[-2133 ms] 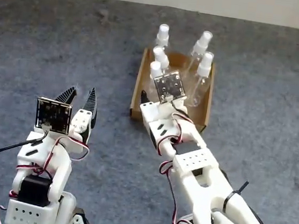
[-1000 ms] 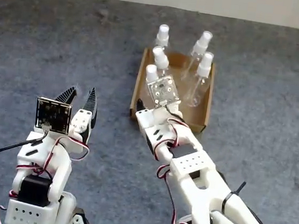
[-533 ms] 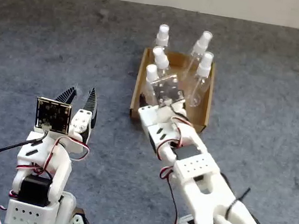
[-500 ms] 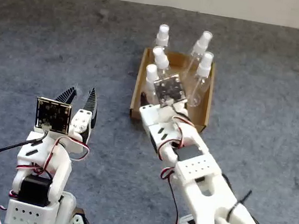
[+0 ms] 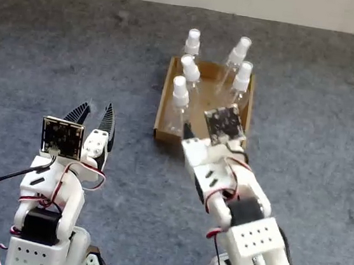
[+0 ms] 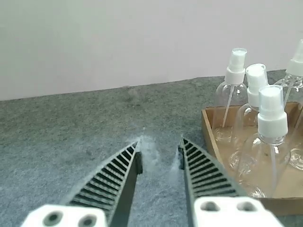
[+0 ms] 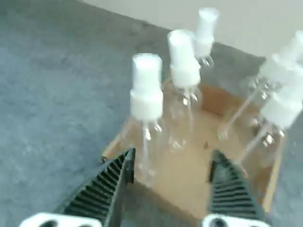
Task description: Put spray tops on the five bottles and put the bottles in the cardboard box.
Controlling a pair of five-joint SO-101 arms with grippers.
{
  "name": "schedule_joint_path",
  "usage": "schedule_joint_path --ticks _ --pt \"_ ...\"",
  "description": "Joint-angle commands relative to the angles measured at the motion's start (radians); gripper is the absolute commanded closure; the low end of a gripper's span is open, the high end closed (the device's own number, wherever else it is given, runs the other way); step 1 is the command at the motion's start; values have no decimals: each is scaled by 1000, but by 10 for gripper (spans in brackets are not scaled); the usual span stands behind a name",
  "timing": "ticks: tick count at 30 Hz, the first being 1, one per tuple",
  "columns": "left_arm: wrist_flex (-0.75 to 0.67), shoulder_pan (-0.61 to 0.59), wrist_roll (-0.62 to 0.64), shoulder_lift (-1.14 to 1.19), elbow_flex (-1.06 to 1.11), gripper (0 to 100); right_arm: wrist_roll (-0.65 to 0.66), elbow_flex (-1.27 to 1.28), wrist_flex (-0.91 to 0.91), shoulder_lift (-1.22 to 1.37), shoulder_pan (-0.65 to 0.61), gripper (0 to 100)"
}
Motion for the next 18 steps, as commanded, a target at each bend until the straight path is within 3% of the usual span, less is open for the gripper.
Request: schedule_joint_path --ticks 1,5,9,15,18 --pt "-2 -1 8 -10 -12 912 12 62 82 -185 56 946" --pt "-2 -88 8 -10 -8 912 26 166 220 -363 81 995" --pt "0 -234 8 -12 -12 912 166 302 328 -512 82 995" --pt "2 -453 8 -12 62 909 181 467 509 -773 84 995" --pt "0 -498 8 -12 170 909 181 484 535 -742 84 995"
